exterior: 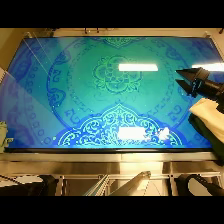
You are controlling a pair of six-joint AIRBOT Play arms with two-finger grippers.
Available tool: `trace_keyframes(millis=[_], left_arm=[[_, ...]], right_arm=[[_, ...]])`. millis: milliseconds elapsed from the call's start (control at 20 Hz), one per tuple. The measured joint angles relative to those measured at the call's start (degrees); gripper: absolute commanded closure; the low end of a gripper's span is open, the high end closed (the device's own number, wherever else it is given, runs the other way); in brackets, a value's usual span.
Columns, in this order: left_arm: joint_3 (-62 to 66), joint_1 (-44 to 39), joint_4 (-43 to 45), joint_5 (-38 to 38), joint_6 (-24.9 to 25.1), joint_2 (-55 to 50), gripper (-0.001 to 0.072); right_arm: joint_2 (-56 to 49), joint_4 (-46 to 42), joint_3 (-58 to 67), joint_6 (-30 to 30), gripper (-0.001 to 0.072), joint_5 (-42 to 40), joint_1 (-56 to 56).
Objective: Fold the shirts.
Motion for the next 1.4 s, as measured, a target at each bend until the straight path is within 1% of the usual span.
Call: trace_keyframes(millis=[50, 100, 250, 300, 350, 400, 550, 700, 850, 1000, 1100, 1150, 1200, 1250, 1300, 1350, 1400], left_arm=[[0.0, -0.8, -0.4, -0.6, -0.1, -1.2, 0.0306], [0.0, -1.8, -0.5, -1.1, -0.7, -2.2, 0.0684], [0.2, -5.6, -1.7, -2.0, -2.0, -4.2, 0.068], [0.5, -7.4, -3.1, -2.4, -2.0, -4.6, 0.0679], [1.1, -9.4, -5.6, -2.4, -1.5, -4.9, 0.068], [2.0, -12.1, -9.5, -2.0, -0.6, -5.3, 0.068], [6.3, -24.0, -18.6, 2.8, 2.5, -5.5, 0.0679], [11.7, -40.5, -25.8, 7.0, 4.5, -5.6, 0.0679], [18.3, -57.9, -29.4, 8.6, 5.4, -6.0, 0.0679], [25.1, -71.3, -30.6, 11.2, 5.8, -8.9, 0.0678], [29.3, -77.8, -31.1, 14.1, 6.0, -12.1, 0.0667], [31.1, -80.7, -31.2, 15.4, 6.0, -14.0, 0.0448], [32.6, -82.9, -31.2, 16.2, 6.0, -15.7, 0.0179], [33.9, -84.8, -31.3, 17.1, 6.1, -17.2, -0.0012], [34.8, -86.2, -31.3, 17.9, 6.2, -18.4, -0.0009], [35.4, -87.1, -31.2, 19.1, 6.2, -19.3, -0.0009], [35.8, -87.6, -30.4, 20.2, 6.0, -19.7, -0.0009]], right_arm=[[0.0, 0.0, 0.0, 0.0, 0.011, 0.0, 0.0], [0.0, 0.0, 0.0, 0.0, 0.0111, 0.1, 0.0], [0.0, 0.1, 0.0, 0.0, 0.0123, 0.2, 0.0], [0.0, 0.1, 0.0, 0.0, 0.0194, 0.2, 0.0], [0.0, 0.1, 0.0, 0.0, 0.0306, 0.2, 0.0], [0.0, 0.1, 0.0, 0.0, 0.0347, 0.2, 0.0], [-0.2, 0.1, 0.0, -1.1, 0.0349, 0.1, 0.0], [-0.8, 0.0, 0.0, -1.8, 0.035, 0.0, 0.0], [-1.9, 0.0, 0.0, -2.2, 0.0349, 0.0, 0.0], [-3.5, 0.0, 0.0, -2.2, 0.0348, 0.1, 0.0], [-4.9, 0.0, 0.0, -2.3, 0.0345, 0.1, 0.0], [-5.7, 0.0, 0.0, -2.3, 0.0342, 0.3, 0.0], [-6.3, -0.1, 0.0, -2.4, 0.0334, 0.7, 0.0], [-6.9, -0.5, 0.0, -2.4, 0.0316, 1.4, 0.0], [-7.3, -1.2, 0.0, -2.4, 0.0312, 2.1, 0.0], [-7.6, -2.1, 0.0, -2.2, 0.0216, 2.8, 0.0], [-7.8, -3.3, 0.0, -1.8, 0.019, 3.5, 0.0]])
